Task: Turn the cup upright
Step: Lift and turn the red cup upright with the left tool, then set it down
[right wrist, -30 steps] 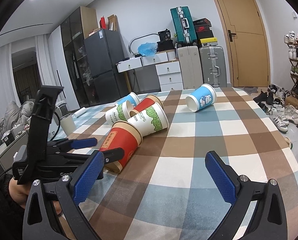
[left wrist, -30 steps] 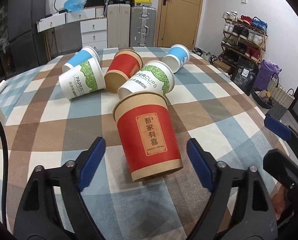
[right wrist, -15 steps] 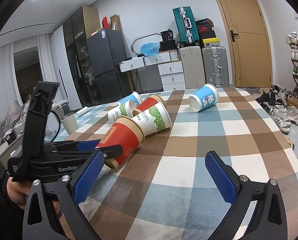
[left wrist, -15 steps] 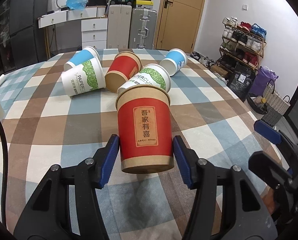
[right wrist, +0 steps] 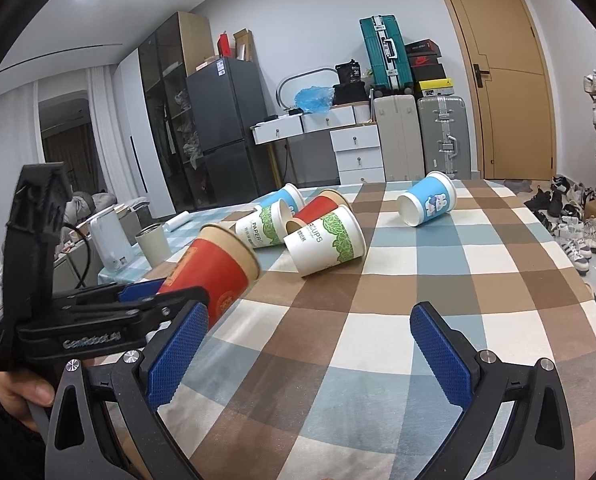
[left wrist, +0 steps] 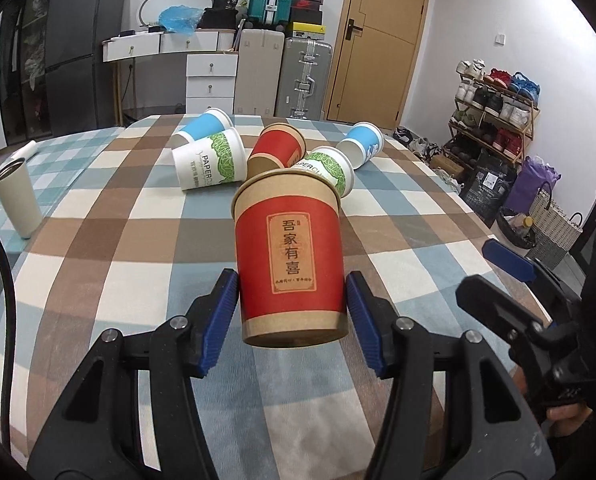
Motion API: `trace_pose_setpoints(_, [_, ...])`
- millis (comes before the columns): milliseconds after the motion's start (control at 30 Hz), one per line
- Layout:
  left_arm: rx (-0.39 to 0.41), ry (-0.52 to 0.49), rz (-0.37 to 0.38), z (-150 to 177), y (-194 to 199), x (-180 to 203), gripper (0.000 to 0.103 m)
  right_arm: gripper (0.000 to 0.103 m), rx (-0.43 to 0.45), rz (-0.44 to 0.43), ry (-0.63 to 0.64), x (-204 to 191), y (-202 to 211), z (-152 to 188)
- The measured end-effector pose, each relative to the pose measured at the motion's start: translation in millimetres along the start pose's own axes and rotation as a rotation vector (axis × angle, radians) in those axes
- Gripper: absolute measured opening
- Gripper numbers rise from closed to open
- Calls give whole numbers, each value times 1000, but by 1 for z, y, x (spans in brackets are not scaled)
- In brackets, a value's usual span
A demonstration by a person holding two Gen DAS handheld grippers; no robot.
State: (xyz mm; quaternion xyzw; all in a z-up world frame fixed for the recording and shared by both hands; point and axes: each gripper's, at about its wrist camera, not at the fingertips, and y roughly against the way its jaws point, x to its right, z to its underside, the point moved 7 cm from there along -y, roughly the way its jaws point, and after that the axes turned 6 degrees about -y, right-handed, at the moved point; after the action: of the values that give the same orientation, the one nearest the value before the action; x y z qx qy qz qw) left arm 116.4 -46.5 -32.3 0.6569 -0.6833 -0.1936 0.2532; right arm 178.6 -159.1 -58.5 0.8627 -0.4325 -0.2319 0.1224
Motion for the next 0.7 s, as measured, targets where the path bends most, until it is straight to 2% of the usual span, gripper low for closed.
trace_pose_setpoints(300, [-12, 25, 17, 27, 23, 3, 53, 103, -20, -22, -10, 3, -3, 4])
trace_pose_setpoints(700, [-41, 49, 31, 58, 26, 19, 53, 103, -31, -24, 2, 0, -4, 7])
